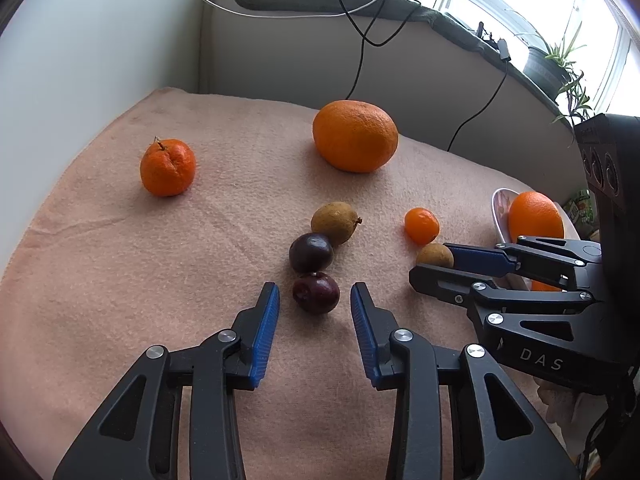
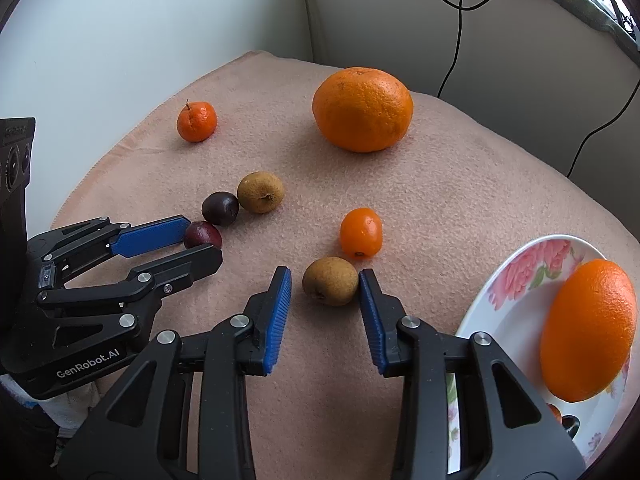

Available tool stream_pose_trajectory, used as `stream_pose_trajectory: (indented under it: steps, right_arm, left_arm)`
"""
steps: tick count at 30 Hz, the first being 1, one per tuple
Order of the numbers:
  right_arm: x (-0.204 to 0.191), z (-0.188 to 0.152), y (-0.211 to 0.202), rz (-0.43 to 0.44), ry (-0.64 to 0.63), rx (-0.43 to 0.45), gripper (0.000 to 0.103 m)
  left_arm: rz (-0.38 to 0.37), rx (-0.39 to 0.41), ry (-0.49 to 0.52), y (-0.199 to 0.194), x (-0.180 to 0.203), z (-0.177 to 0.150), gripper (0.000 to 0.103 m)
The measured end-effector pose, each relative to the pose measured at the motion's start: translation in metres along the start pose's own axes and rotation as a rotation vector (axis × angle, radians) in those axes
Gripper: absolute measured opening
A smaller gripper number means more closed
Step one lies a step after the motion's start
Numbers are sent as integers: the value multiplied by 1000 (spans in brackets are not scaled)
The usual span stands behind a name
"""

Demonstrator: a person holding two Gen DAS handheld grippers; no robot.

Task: Organize fruits
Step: 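Close the left tool on a dark plum while the right tool grasps a kiwi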

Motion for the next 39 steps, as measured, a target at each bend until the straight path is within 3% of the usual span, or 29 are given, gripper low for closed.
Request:
stream_pose_trajectory:
  steps: [7,26,39]
  right_arm:
    - [1,0,-1,-2,7,5,30]
    - [5,-3,-25,29,57,40,30]
    - [12,-5,-70,54,106,118,30]
  left_arm:
    - [-8,0,-1,-1,-2,-1,23]
    - [-13,20,-5,-13,1,-1,23]
    - [-51,60,2,-35,21,6,23]
Point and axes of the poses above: each gripper's, at about its wrist camera, not at the fingertips, and y roughly the way its jaws point, x to its right, z to its top, the point moved 7 cm from there along y, roughly the way its jaws point, and after that the axes turned 11 degrees about x, right-handed, at the moved point
